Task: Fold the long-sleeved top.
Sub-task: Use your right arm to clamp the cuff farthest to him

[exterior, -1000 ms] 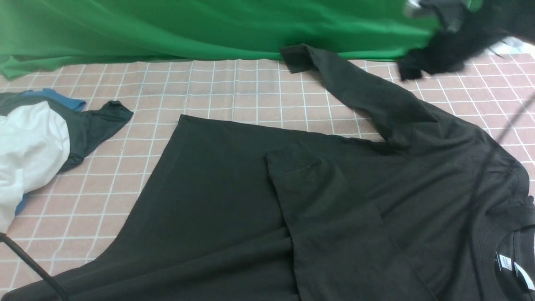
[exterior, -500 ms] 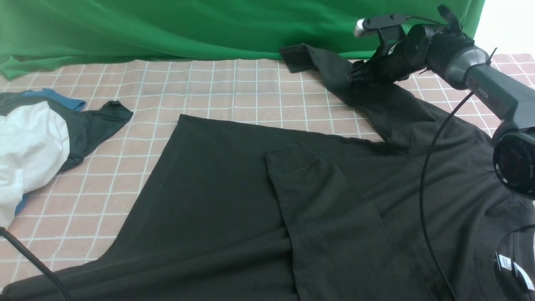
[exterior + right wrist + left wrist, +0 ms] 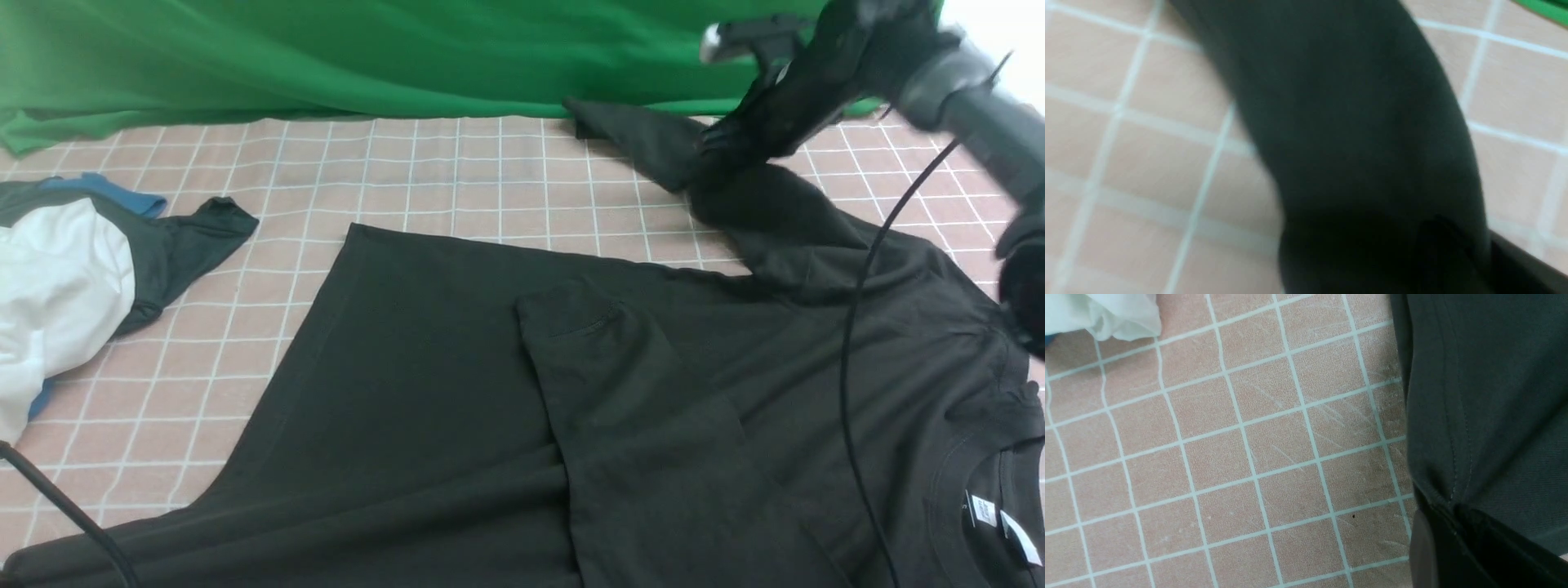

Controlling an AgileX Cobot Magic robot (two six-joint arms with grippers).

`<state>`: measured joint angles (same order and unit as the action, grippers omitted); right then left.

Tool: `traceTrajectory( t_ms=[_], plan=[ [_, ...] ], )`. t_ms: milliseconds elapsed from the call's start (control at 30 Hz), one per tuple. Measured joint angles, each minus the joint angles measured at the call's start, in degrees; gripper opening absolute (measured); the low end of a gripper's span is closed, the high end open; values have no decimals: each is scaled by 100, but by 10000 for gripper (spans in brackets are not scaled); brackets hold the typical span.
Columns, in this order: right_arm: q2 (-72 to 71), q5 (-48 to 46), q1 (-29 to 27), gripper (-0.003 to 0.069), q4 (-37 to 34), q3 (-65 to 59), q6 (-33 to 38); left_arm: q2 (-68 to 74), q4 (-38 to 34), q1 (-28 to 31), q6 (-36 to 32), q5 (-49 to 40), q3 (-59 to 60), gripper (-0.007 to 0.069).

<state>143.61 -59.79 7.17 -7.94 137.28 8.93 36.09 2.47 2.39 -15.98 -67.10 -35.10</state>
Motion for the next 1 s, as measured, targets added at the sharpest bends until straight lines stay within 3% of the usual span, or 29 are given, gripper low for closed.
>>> traceTrajectory(
  t_ms=[167,300,600,667,700,733,800,900,1000],
  plan=[
    [-700,-820,48,63,19,-17,-47,0,18,0,0,21,0,35],
    [-1169,-932,128,63,47,-354,-72,0,18,0,0,21,0,35],
    [-2897,-503,281,95,39,-4177,-425,0,6,0,0,23,0,35],
    [-3020,-358,281,150,46,-4715,-500,0,1,0,0,28,0,35],
    [-3067,-235,281,232,46,-4987,-517,0,1,0,0,28,0,35],
    [-3065,-219,281,232,46,-5021,-519,0,1,0,0,28,0,35],
    [-3073,-55,281,435,46,-5193,-529,0,1,0,0,28,0,35],
    [-3085,95,281,623,40,-5011,-535,0,-65,0,0,28,0,35],
    [-3096,621,281,674,35,-4727,-535,0,-141,0,0,28,0,35]
  ],
)
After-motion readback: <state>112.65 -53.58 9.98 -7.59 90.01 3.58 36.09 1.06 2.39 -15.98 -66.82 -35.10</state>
